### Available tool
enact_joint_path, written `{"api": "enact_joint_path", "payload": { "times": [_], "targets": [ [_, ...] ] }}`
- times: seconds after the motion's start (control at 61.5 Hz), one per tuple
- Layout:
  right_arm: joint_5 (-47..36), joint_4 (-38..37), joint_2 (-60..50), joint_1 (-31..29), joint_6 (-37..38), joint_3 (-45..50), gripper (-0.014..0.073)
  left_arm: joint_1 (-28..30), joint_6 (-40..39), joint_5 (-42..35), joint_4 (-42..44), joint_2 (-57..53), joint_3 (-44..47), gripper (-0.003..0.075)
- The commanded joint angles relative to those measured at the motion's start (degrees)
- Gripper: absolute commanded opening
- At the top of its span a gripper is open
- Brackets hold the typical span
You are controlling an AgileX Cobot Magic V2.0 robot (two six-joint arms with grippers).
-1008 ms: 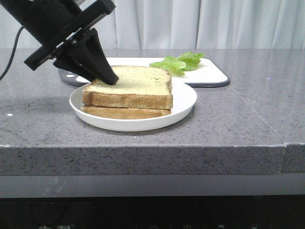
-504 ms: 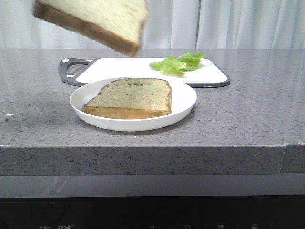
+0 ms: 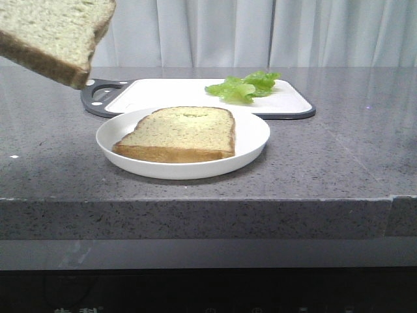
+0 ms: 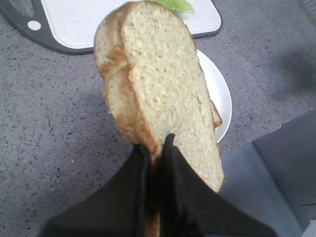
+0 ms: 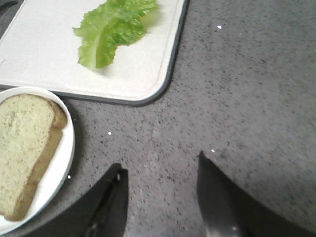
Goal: Left arm grabs bread, right arm adds lettuce
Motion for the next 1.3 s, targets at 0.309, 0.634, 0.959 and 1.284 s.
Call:
{"api": "enact_joint_path", "payload": {
  "times": [0.309,0.634,0.959,1.284],
  "targets": [
    [2.84,13.5,26.38,-0.05,-6.76,-22.88,0.0491,0.24,0.15,-2.69,-1.35,-1.13,-1.43,-0.002],
    [8.2,23.13,43.99,-0.05,-10.18,-40.88,0.0491,0.24,0.15,-2.69,-1.35,-1.13,-1.43,-0.002],
    [11.18,26.09,55.58,0.53,-10.18,-53.33,0.0491,0.24,0.15,-2.69,-1.35,-1.13,-1.43,-0.002],
    [10.19,26.69,58.87,3.04,-10.18,-57.52,0.0427,0.24,0.15,-2.69,-1.1,-1.13,-1.43,-0.002]
  ]
}}
